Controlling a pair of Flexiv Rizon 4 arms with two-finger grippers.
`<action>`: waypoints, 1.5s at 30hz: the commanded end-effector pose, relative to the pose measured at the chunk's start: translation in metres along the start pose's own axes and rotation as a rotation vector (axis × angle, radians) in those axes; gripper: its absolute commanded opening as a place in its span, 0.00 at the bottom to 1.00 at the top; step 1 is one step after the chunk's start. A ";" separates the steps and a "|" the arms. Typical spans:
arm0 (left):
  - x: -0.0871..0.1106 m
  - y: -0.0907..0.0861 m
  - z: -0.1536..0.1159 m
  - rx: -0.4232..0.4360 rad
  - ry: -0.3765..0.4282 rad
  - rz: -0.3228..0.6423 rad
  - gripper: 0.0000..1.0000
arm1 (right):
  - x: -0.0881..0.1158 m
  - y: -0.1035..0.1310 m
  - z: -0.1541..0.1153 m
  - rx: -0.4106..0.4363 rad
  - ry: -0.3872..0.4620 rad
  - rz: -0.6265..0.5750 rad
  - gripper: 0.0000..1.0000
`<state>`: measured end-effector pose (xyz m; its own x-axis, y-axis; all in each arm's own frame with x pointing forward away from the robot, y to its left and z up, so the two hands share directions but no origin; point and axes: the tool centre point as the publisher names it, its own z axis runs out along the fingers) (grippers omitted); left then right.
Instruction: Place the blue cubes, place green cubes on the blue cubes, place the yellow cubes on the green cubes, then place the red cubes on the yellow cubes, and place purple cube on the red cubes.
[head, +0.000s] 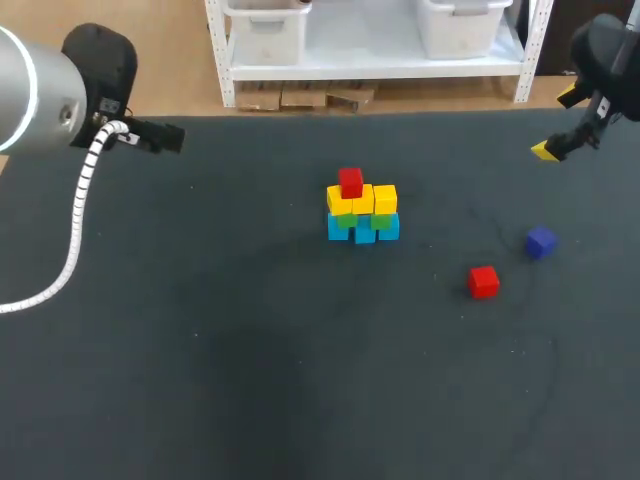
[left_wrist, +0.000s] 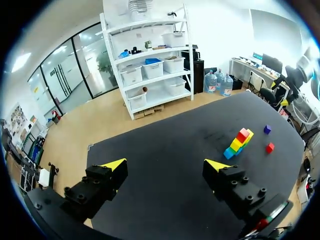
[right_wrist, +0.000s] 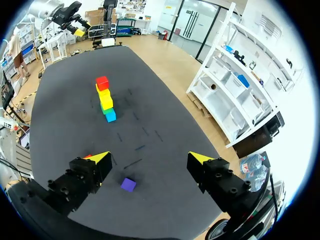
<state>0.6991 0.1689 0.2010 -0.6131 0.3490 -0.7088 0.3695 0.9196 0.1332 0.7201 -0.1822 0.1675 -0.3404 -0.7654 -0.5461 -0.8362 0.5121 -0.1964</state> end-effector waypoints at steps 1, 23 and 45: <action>0.000 0.002 0.000 0.008 -0.001 0.001 1.00 | 0.000 0.001 0.001 0.002 0.000 0.001 1.00; 0.000 0.002 0.000 0.008 -0.001 0.001 1.00 | -0.008 0.093 0.016 -0.206 0.245 -0.410 1.00; 0.000 0.002 0.000 0.008 -0.001 0.001 1.00 | 0.058 0.169 0.087 -0.456 0.423 -0.641 1.00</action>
<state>0.6989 0.1691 0.2010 -0.6131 0.3488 -0.7089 0.3696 0.9196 0.1328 0.5840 -0.1194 0.0485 0.2033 -0.9721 -0.1172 -0.9787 -0.2054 0.0056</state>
